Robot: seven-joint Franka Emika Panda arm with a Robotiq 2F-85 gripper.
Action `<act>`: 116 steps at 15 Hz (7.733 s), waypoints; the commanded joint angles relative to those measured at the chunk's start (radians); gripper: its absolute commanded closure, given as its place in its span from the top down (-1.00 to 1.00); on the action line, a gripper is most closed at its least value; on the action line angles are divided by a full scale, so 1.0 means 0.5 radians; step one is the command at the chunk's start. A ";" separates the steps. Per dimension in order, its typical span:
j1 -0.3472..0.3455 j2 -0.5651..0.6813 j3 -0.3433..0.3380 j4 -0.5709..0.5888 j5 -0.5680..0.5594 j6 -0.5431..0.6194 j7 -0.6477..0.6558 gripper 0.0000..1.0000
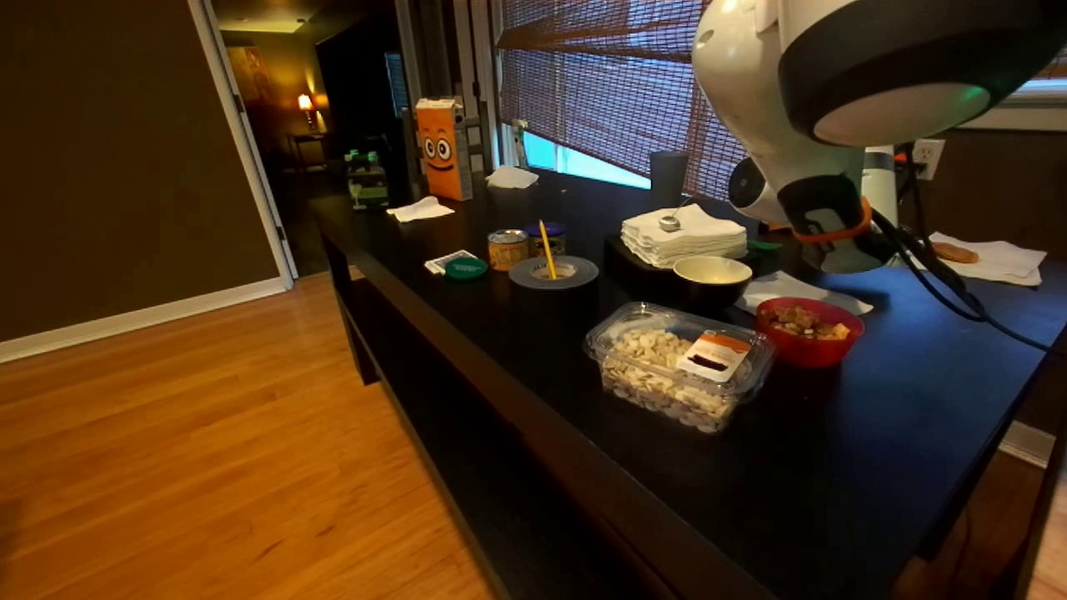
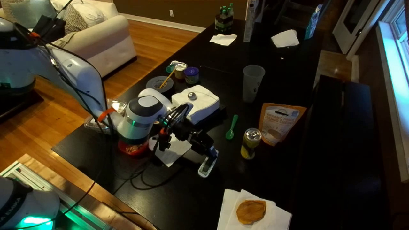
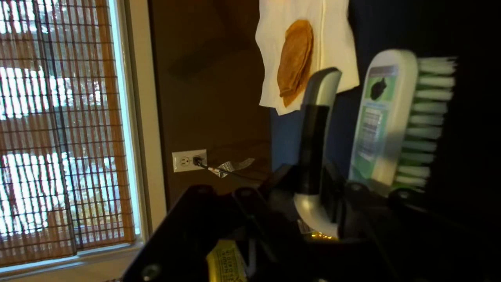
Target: Correctly position the brush that is on the table
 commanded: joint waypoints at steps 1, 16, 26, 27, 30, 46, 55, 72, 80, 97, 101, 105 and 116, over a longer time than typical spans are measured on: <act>-0.062 0.000 0.039 0.077 -0.073 -0.024 0.047 -0.89; -0.027 0.000 0.066 0.057 -0.076 -0.029 0.018 0.58; -0.011 -0.010 0.059 0.041 0.011 -0.020 -0.110 0.81; -0.006 -0.032 0.047 0.024 0.007 -0.017 -0.128 0.85; -0.011 -0.236 -0.018 -0.117 -0.042 0.059 -0.309 0.97; -0.719 -1.467 -0.079 -0.346 -0.438 0.539 -1.637 1.00; -1.554 -2.237 0.626 -0.283 -0.693 0.041 -2.016 1.00; -2.694 -2.297 1.810 -0.043 0.638 -0.785 -3.296 1.00; -2.729 -2.051 1.749 0.285 0.681 -0.966 -3.064 1.00; -3.360 -1.357 1.971 1.388 0.870 -1.809 -3.297 1.00; -3.433 -1.221 2.016 1.546 0.864 -1.758 -3.278 1.00; -3.488 -1.106 2.046 1.680 0.838 -1.776 -3.263 1.00; -3.531 -0.959 2.086 1.813 0.798 -1.815 -3.263 1.00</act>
